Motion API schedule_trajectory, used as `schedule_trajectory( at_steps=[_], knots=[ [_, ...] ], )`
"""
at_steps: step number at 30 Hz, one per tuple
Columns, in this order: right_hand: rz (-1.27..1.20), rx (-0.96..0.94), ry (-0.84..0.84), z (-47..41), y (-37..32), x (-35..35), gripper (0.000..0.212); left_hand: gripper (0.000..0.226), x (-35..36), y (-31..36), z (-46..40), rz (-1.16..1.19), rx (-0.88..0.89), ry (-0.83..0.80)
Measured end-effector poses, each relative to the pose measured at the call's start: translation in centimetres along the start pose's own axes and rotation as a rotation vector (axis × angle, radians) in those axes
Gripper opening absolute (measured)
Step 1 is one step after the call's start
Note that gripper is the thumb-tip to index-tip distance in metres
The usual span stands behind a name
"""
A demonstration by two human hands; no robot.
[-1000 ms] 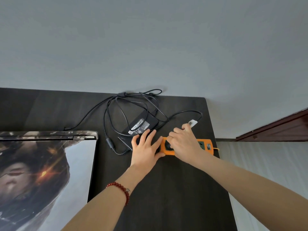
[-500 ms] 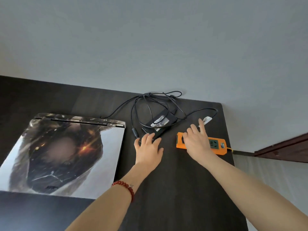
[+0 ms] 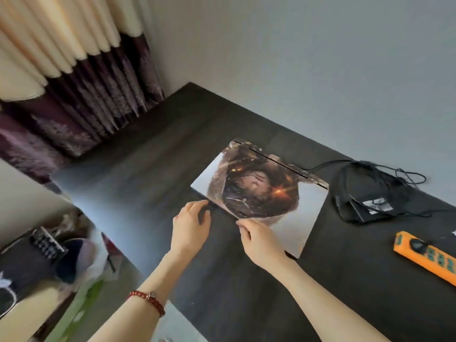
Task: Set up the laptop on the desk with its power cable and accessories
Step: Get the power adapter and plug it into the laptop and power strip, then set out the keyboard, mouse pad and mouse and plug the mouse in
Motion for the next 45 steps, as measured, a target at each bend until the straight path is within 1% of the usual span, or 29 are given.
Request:
schedule_trajectory(
  at_steps=[2,3,4,6,7,9,13,16,19,22,23,24,25,26,30,31,33,35,36,37,39,40,43,45],
  knots=[
    [-0.017,-0.057,-0.057,-2.5,-4.7,3.8,0.031,0.028,-4.7,-4.8,-0.5,0.018,-0.08,0.059],
    [-0.025,-0.096,-0.106,-4.0,-8.0,6.7,0.031,0.028,-8.0,-8.4,-0.6,0.018,-0.137,0.097],
    [-0.039,-0.106,-0.145,-4.8,-9.8,8.2,0.031,0.028,-9.7,-10.5,-0.7,0.033,-0.174,0.12],
    [-0.065,-0.164,-0.227,-7.5,-15.6,13.8,0.03,0.027,-15.5,-17.9,-0.6,0.065,-0.298,0.176],
    [-0.076,-0.17,-0.245,-8.2,-16.9,15.1,0.03,0.026,-16.8,-19.8,-0.5,0.073,-0.332,0.188],
    [-0.096,-0.233,-0.331,-10.6,-21.8,20.6,0.029,0.027,-21.5,-26.6,0.1,0.091,-0.458,0.22],
    [-0.106,-0.275,-0.51,-13.6,-28.2,28.1,0.029,0.035,-26.1,-35.7,1.8,0.1,-0.692,0.232],
    [-0.12,-0.275,-0.595,-16.5,-31.4,33.2,0.031,0.041,-27.6,-41.3,2.3,0.15,-0.849,0.217],
    [-0.079,-0.259,-0.643,-20.2,-32.8,37.8,0.036,0.044,-27.7,-45.9,1.3,0.189,-1.003,0.196],
    [-0.037,-0.248,-0.643,-24.9,-33.3,42.2,0.041,0.046,-27.1,-50.1,-1.9,0.215,-1.065,0.186],
    [0.003,-0.251,-0.655,-27.4,-33.0,45.1,0.042,0.047,-26.2,-52.6,-4.0,0.231,-1.099,0.186],
    [0.046,-0.263,-0.642,-28.4,-33.1,45.5,0.043,0.048,-26.3,-53.1,-4.9,0.238,-1.108,0.195],
    [0.103,-0.3,-0.635,-29.6,-33.3,46.5,0.043,0.049,-26.2,-53.9,-6.1,0.236,-1.123,0.213],
    [0.155,-0.352,-0.643,-31.5,-33.3,48.9,0.044,0.05,-25.7,-56.2,-7.8,0.223,-1.159,0.23],
    [0.322,-0.589,-0.706,-35.4,-34.4,56.5,0.05,0.061,-23.7,-63.6,-11.3,0.125,-1.319,0.205],
    [0.369,-0.655,-0.734,-35.6,-34.6,58.1,0.051,0.067,-23.2,-65.1,-11.4,0.094,-1.334,0.164],
    [0.415,-0.744,-0.773,-35.6,-34.8,60.7,0.053,0.081,-21.8,-67.3,-11.6,0.006,-1.292,0.038],
    [0.418,-0.786,-0.786,-35.5,-34.7,63.3,0.054,0.085,-20.1,-69.0,-11.9,-0.082,-1.221,-0.086],
    [0.422,-0.794,-0.791,-35.5,-34.6,64.3,0.054,0.08,-19.3,-69.5,-12.0,-0.112,-1.194,-0.104],
    [0.425,-0.798,-0.792,-35.5,-34.6,65.0,0.055,0.067,-18.7,-69.8,-11.9,-0.141,-1.176,-0.083],
    [0.409,-0.794,-0.782,-35.6,-34.5,65.5,0.055,0.033,-18.2,-70.0,-11.7,-0.182,-1.143,-0.012],
    [0.392,-0.795,-0.774,-35.7,-34.5,65.6,0.054,0.022,-18.2,-70.1,-11.6,-0.168,-1.118,0.005],
    [0.331,-0.807,-0.794,-36.0,-34.9,65.4,0.057,0.015,-19.6,-69.3,-10.9,0.018,-1.063,0.031],
    [0.258,-0.82,-0.837,-36.3,-35.3,65.1,0.063,0.013,-21.2,-67.9,-10.8,0.074,-1.012,0.095]
  ],
)
Point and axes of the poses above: each hand's wrist, its own z-axis away from the middle knuckle, its own x-axis out of the palm, y = z × x, the point moved 1 cm from there along -z, towards the middle knuckle, and after that the axes turned 14 degrees about -x, right-handed, at the moved point
